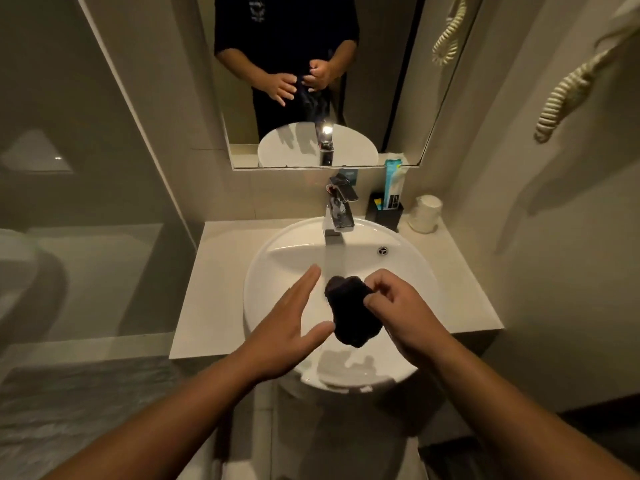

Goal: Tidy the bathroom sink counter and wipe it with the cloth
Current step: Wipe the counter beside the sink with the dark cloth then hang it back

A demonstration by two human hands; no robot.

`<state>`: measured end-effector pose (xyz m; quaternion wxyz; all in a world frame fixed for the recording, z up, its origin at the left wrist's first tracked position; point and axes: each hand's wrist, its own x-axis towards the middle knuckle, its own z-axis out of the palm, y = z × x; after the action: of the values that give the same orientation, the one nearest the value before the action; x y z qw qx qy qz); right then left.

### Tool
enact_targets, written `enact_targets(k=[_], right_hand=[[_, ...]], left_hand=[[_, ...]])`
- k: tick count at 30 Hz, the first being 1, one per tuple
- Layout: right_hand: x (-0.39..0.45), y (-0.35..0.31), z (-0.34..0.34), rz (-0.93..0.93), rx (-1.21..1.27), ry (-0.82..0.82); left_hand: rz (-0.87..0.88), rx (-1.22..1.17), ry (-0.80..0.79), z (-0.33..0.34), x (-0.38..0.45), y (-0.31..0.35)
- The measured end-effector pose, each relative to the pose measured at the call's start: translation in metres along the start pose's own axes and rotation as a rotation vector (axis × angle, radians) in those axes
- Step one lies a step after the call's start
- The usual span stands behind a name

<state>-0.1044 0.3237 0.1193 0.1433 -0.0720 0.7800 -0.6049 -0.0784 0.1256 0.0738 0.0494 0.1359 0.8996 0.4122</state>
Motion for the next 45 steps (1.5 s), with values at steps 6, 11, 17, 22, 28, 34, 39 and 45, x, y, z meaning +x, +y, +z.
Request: enact_targets(k=[6, 11, 17, 22, 28, 34, 39, 45], right_hand=[[-0.049, 0.004, -0.053, -0.111, 0.035, -0.005], [-0.105, 0.038, -0.088, -0.111, 0.032, -0.069], [-0.151, 0.102, -0.086, 0.027, 0.011, -0.066], [-0.136, 0.134, -0.068, 0.158, -0.074, -0.013], [-0.065, 0.149, -0.047, 0.192, -0.289, 0.128], [-0.019, 0.156, -0.035, 0.231, -0.731, 0.186], [-0.017, 0.155, -0.029, 0.267, -0.974, 0.19], [-0.026, 0.139, -0.034, 0.197, -0.953, 0.192]], left_hand=[[0.147, 0.085, -0.078, 0.019, 0.008, 0.042], [0.129, -0.037, -0.054, 0.049, -0.046, 0.072], [-0.135, -0.111, -0.051, 0.091, -0.102, 0.083], [-0.319, -0.066, 0.085, 0.112, -0.092, 0.051], [-0.351, 0.159, 0.201, 0.12, -0.024, 0.005], [-0.339, 0.407, 0.136, 0.12, 0.017, -0.029], [-0.424, 0.63, -0.03, 0.127, 0.019, -0.043], [-0.387, 0.687, 0.077, 0.114, 0.008, -0.033]])
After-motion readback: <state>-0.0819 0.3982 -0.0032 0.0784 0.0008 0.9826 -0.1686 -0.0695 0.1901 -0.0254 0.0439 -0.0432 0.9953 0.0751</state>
